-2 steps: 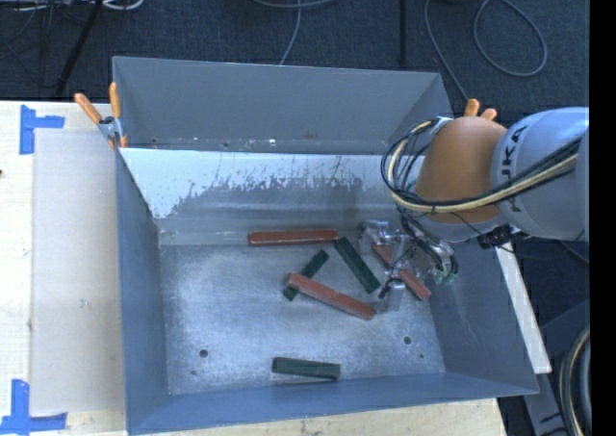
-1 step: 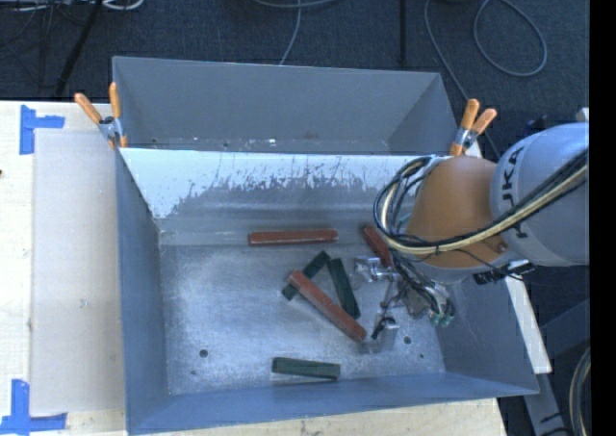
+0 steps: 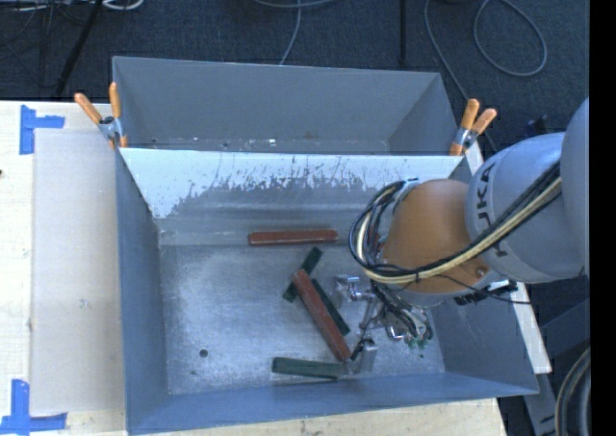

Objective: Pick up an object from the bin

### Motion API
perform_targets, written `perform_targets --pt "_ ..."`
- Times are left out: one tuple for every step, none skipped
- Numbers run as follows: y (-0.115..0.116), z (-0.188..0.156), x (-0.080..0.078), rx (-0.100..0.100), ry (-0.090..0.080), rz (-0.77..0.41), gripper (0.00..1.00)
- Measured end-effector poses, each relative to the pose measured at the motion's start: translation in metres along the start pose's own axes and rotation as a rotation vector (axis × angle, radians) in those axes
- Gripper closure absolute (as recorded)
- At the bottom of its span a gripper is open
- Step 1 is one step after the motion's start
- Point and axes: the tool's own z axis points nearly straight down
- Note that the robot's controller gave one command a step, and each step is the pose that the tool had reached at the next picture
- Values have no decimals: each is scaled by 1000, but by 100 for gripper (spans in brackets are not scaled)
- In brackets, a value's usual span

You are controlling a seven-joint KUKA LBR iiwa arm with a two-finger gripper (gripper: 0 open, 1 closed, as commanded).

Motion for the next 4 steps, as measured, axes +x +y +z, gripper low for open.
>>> perform_targets --pt "-1 -1 -55 3 -9 -88 0" --pt "-3 -88 -43 3 -12 6 0" --pt "30 1 -19 1 -8 -10 0" --pt "-69 -6 -39 7 -9 -1 0"
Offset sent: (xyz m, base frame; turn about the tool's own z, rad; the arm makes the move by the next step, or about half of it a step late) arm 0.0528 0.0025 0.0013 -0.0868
